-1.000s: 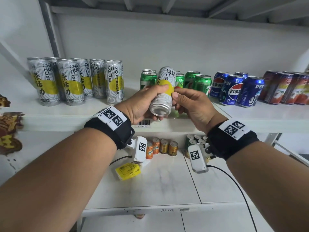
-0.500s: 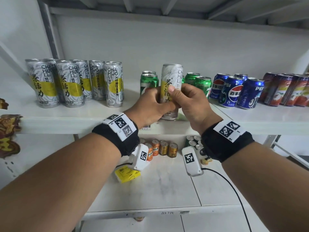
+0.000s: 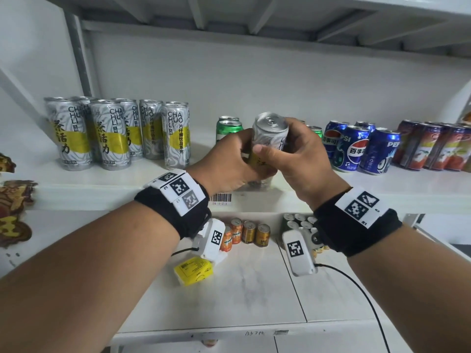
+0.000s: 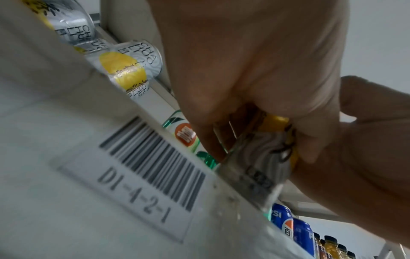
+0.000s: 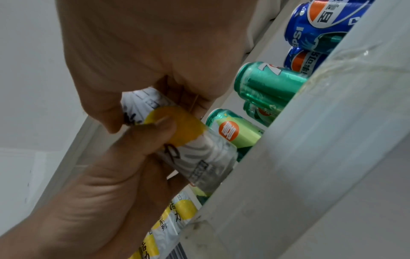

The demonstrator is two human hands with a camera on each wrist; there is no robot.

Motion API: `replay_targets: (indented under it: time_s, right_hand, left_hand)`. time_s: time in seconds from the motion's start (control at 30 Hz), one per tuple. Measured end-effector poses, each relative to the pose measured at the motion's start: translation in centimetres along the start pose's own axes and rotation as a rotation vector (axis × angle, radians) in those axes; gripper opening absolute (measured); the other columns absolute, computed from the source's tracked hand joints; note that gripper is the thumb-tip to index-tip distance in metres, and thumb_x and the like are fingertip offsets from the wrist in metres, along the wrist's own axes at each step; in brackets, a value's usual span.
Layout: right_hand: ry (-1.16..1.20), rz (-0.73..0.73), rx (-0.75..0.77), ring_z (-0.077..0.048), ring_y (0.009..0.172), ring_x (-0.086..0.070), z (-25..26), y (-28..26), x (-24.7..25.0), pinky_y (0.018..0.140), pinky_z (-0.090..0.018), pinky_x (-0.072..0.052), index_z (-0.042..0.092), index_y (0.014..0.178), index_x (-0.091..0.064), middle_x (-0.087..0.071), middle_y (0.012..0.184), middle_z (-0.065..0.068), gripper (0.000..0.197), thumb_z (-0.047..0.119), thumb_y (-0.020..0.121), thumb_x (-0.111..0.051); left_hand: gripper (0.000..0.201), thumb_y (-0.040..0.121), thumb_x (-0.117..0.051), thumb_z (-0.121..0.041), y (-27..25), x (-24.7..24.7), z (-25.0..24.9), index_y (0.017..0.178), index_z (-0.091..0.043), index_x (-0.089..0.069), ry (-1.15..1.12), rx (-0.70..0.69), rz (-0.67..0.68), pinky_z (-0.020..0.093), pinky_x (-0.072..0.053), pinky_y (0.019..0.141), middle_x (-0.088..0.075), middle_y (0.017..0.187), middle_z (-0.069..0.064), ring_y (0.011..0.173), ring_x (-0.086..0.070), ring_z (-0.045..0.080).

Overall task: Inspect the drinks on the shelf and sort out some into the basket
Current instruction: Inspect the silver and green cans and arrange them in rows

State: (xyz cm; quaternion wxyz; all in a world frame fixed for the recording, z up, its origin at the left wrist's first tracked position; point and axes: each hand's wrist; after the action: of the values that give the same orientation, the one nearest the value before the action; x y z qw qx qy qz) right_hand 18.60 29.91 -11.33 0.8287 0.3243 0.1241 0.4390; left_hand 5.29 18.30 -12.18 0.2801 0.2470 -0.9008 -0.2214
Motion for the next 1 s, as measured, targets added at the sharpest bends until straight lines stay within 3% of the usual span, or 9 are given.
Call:
replay_targets:
  time_s: [0.1,0.2,0.3,0.53,0.6,0.7,0.8,0.9,1.0]
  right_hand:
    - [-0.042,0.008,0.037,-0.035,0.112,-0.071,0.2,-0.4,0.1,0.1,-0.055,-0.057,0.008,0.123,-0.068,-0.075,0.117,-0.012,0.06,0.032,0.073,-0.091]
    - [-0.069,-0.02,0.064,-0.032,0.104,-0.073,0.5,-0.6,-0.1,0.092,-0.05,-0.061,0.01,0.115,-0.073,-0.077,0.109,-0.009,0.051,0.041,0.077,-0.088]
    - [-0.125,-0.044,0.077,-0.036,0.099,-0.073,0.8,-0.2,-0.3,0.09,-0.055,-0.061,0.009,0.109,-0.076,-0.077,0.105,-0.011,0.034,0.03,0.083,-0.084]
    - [-0.186,-0.06,0.095,-0.03,0.096,-0.074,1.9,0.5,0.3,0.087,-0.052,-0.062,0.011,0.104,-0.078,-0.077,0.103,-0.01,0.019,0.023,0.09,-0.08]
    - [-0.129,-0.087,0.093,-0.028,0.09,-0.075,2.4,0.8,0.8,0.082,-0.047,-0.063,0.01,0.1,-0.078,-0.078,0.098,-0.011,0.013,0.02,0.091,-0.078]
    - [-0.042,-0.097,0.126,-0.018,0.07,-0.069,2.9,0.9,1.7,0.067,-0.032,-0.057,0.01,0.086,-0.075,-0.075,0.078,-0.005,0.004,0.013,0.087,-0.077]
    - [-0.068,-0.069,0.164,-0.014,0.067,-0.067,3.0,0.8,2.8,0.063,-0.027,-0.055,0.016,0.083,-0.073,-0.072,0.074,0.001,0.005,0.015,0.086,-0.078]
    - [-0.095,-0.086,0.165,-0.013,0.068,-0.067,3.2,0.7,3.3,0.064,-0.028,-0.055,0.02,0.083,-0.073,-0.072,0.076,0.002,0.006,0.023,0.085,-0.077]
    - [-0.167,-0.123,0.146,-0.014,0.077,-0.068,3.2,0.3,5.1,0.07,-0.032,-0.056,0.022,0.091,-0.073,-0.074,0.084,0.0,0.015,0.035,0.084,-0.078]
  left_hand:
    - [0.054,0.084,-0.089,-0.001,0.2,0.2,0.0,0.133,-0.013,-0.068,0.049,-0.055,-0.016,0.054,-0.062,0.098,-0.077,0.123,0.006,0.116,-0.073,0.03]
    - [0.055,0.077,-0.091,0.0,-0.1,0.4,0.5,0.127,-0.013,-0.071,0.01,-0.007,-0.042,0.053,-0.06,0.101,-0.077,0.118,0.008,0.115,-0.073,0.027]
    - [0.061,0.075,-0.092,0.004,-0.4,0.3,0.5,0.13,-0.011,-0.071,-0.03,0.013,-0.031,0.058,-0.056,0.108,-0.076,0.123,0.013,0.122,-0.07,0.034]
    - [0.06,0.076,-0.094,0.002,0.1,-0.1,-1.0,0.129,-0.014,-0.071,0.003,-0.016,-0.035,0.05,-0.06,0.104,-0.079,0.119,0.005,0.116,-0.074,0.025]
    - [0.06,0.074,-0.096,0.001,0.4,-0.2,-1.4,0.126,-0.015,-0.072,-0.004,-0.021,-0.052,0.043,-0.062,0.101,-0.08,0.116,0.001,0.113,-0.075,0.02]
    - [0.055,0.073,-0.096,-0.002,0.9,-0.5,-1.7,0.117,-0.022,-0.07,0.121,-0.14,-0.061,0.019,-0.057,0.087,-0.077,0.107,-0.008,0.099,-0.073,0.003]
    - [0.056,0.07,-0.095,-0.004,1.9,-1.2,-2.3,0.113,-0.029,-0.069,0.259,-0.264,-0.102,0.012,-0.048,0.078,-0.07,0.103,-0.012,0.092,-0.067,-0.001]
    - [0.054,0.07,-0.094,-0.009,2.4,-1.7,-2.6,0.11,-0.034,-0.068,0.316,-0.272,-0.09,0.015,-0.048,0.079,-0.069,0.101,-0.012,0.093,-0.067,0.001]
    - [0.044,0.072,-0.096,-0.012,3.2,-3.0,-2.8,0.107,-0.024,-0.073,0.21,-0.188,0.007,0.029,-0.06,0.083,-0.077,0.101,-0.004,0.095,-0.075,0.015]
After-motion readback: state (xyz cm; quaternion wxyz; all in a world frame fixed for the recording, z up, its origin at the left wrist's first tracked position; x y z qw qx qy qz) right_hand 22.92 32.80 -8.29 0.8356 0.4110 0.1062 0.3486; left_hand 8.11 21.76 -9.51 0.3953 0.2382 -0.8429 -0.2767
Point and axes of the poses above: each hand's wrist, its own y-axis towards the middle knuckle, its own x-axis out of the back of the hand, z = x × y
